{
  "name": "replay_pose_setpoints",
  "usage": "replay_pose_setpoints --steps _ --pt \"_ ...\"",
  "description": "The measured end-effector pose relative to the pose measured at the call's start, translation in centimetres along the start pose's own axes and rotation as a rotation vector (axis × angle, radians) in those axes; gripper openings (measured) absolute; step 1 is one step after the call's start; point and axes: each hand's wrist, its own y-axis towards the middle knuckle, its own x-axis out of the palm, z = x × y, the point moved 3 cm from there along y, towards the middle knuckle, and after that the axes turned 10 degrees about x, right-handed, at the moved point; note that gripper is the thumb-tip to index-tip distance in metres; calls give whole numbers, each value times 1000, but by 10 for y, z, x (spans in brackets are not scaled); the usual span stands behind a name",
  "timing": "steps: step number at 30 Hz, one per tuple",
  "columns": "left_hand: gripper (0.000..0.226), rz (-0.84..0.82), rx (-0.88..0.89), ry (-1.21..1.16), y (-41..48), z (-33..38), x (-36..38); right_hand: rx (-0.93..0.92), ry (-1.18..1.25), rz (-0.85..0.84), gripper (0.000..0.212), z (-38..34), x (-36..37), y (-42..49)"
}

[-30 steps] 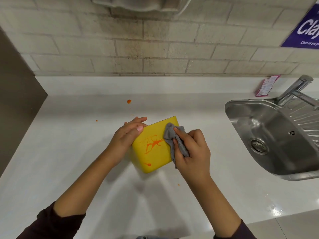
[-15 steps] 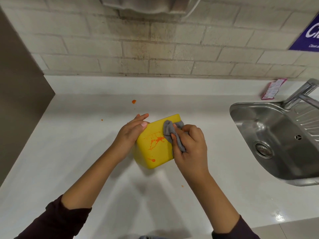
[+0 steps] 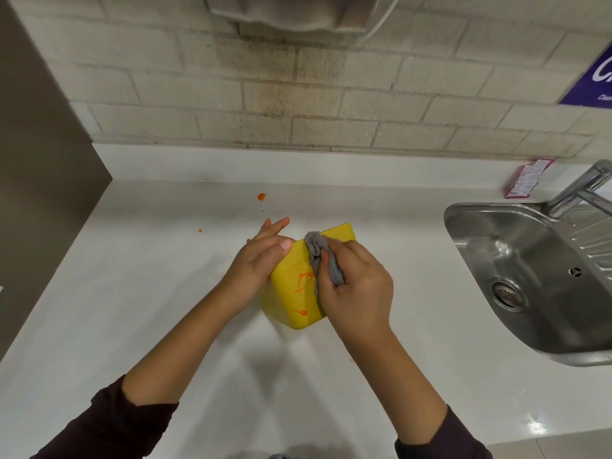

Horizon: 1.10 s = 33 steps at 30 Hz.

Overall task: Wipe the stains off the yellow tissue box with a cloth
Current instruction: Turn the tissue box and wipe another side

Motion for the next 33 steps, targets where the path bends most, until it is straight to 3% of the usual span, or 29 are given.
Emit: replay_pose_setpoints --steps 4,7,13,21,25,30,33 --pt "32 -7 -4 -1 4 -2 -3 -119 -50 4 21 12 -7 -7" --pt "37 -17 2 25 7 -3 -5 -11 -72 39 19 24 -13 0" --pt "28 -1 -2 12 7 -4 -4 118 132 -9 23 9 0 10" --pt "30 3 10 -3 9 -6 -6 -194 40 -128 24 15 -2 -5" --pt "48 12 -3 22 12 -7 -7 -37 16 -68 17 19 -3 3" --pt "15 42 -14 -51 11 0 -6 -40 61 -127 30 -5 11 2" --pt "18 39 -7 -46 10 -2 -7 -159 72 -183 29 -5 12 -6"
